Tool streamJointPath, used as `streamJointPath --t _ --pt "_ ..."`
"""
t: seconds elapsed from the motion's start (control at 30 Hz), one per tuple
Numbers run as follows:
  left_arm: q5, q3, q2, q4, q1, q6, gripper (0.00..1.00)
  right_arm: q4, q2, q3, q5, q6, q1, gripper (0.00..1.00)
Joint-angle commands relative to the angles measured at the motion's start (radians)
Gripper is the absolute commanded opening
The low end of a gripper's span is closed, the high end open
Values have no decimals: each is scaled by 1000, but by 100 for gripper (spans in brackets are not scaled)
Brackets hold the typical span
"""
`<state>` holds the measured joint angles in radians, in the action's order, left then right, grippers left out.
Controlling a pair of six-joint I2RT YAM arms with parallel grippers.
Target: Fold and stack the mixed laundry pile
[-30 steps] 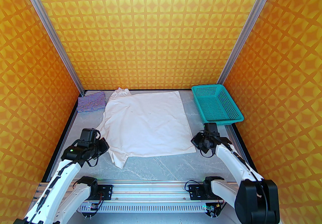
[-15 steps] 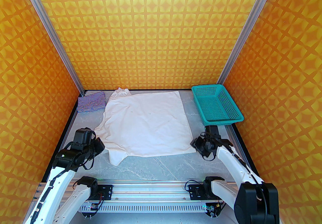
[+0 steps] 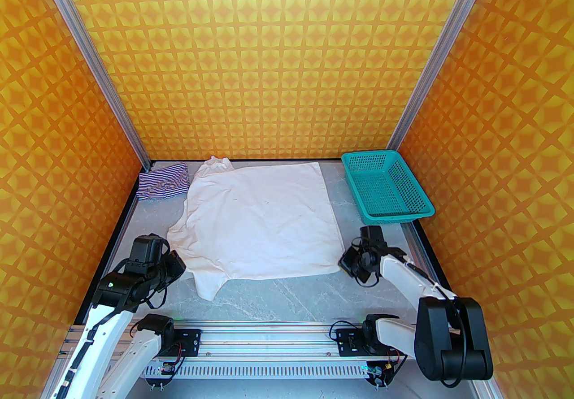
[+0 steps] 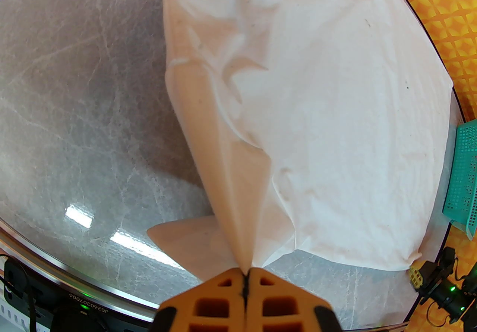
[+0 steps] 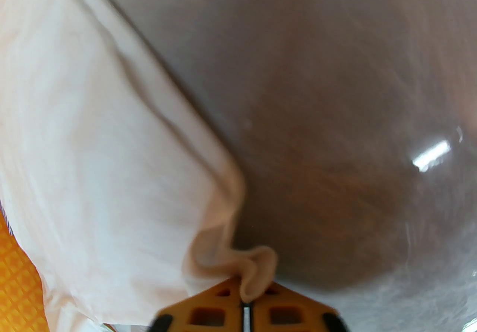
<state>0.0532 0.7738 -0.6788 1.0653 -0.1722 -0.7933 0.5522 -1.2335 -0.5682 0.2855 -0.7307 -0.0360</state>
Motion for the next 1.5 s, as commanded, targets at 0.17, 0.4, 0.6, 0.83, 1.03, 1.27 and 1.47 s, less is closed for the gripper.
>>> streamJointPath --t 0.17,0.4,0.6,0.83,1.03,1.27,1.47 --pt "-54 153 -51 -71 16 74 0 10 7 -170 29 25 -2 0" --pt "-53 211 -110 -124 39 109 0 3 -46 -256 48 33 -1 0" --pt "-54 225 -174 -173 72 130 0 -20 -134 -348 72 45 1 0" --pt "-46 234 -273 -252 132 154 0 -38 -240 -445 58 63 2 0" --pt "-24 205 -340 -294 196 148 0 -44 -324 -515 39 74 2 0" --pt "-6 172 -419 -375 229 125 0 -61 -416 -572 29 86 15 0" --pt "6 179 -565 -452 243 126 0 -78 -512 -619 18 95 19 0"
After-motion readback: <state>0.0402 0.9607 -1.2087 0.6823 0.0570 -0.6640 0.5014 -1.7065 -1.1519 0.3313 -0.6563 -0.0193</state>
